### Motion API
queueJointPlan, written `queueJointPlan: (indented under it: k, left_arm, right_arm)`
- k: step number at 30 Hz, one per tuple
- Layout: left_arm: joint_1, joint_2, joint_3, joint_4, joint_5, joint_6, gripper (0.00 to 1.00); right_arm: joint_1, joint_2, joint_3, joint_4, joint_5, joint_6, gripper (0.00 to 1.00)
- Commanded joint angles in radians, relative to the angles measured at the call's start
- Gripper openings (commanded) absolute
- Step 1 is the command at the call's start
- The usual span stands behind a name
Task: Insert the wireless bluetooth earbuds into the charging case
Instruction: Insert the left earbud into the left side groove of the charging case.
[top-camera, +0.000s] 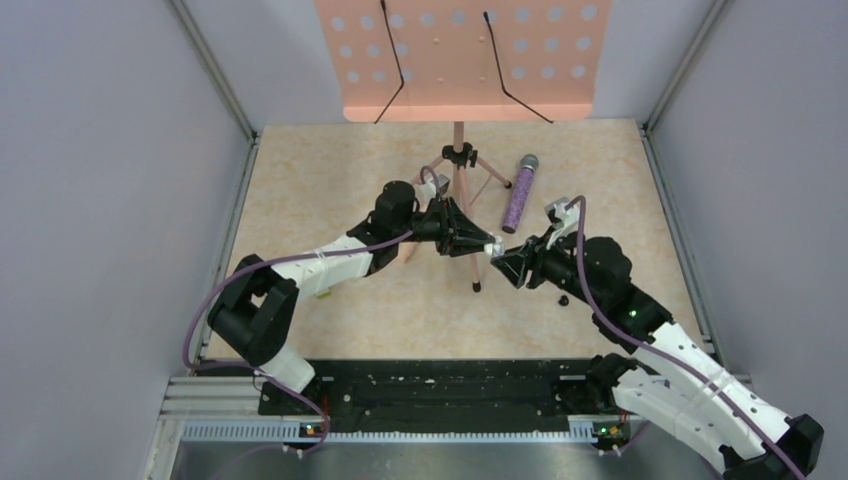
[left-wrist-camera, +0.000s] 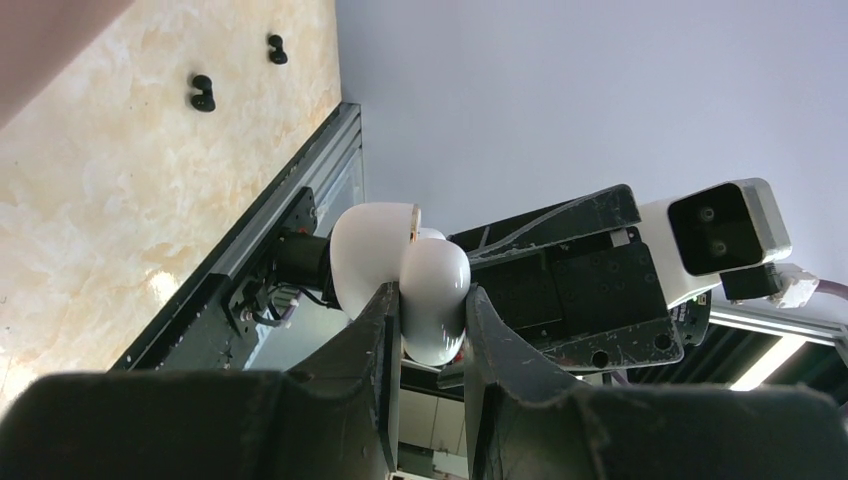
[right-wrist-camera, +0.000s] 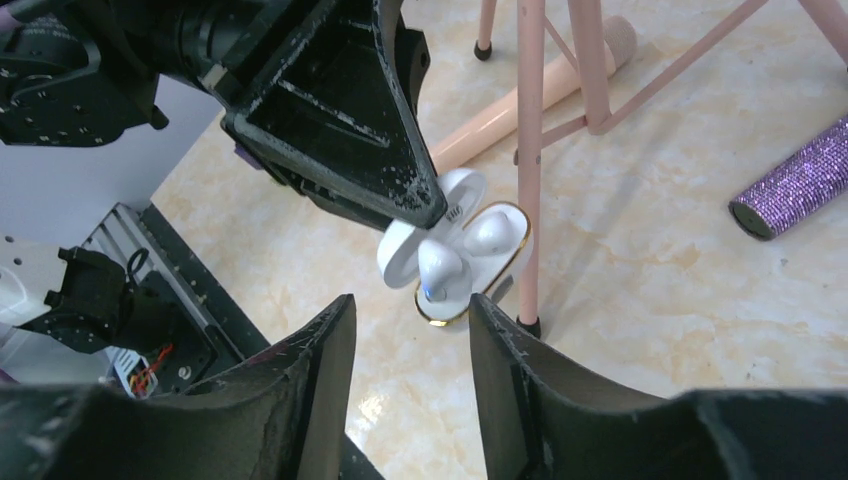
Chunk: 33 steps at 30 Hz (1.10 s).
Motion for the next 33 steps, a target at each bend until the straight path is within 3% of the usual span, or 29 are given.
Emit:
queueJointPlan:
  k: [1,12,15,20,33]
  left_arm:
    - [0.009,-0.025,0.015,0.079,-0.005,0.009,0.0]
    - [0.008,-0.027,0.012,0.055,-0.004,0.029,0.0]
    - [0.008,-0.03,0.01,0.051,-0.002,0.035,0.0]
    - [0.009,-0.035,0.015,0.024,-0.003,0.06,0.0]
    - [0.008,-0.048,0.02,-0.006,-0.003,0.085,0.0]
  right_arm:
    - [0.014,-0.017,0.072,-0.08,0.026,-0.016,0.48]
    - [0.014,-0.04,0.107,-0.083,0.105,0.019,0.58]
    - [0.015,-0.041,0.111,-0.079,0.128,0.041,0.54]
    - [0.015,-0.004,0.131,-0.078,0.123,0.055,0.36]
    - [0.015,0.095,0.168,-0.049,0.083,0.027,0.34]
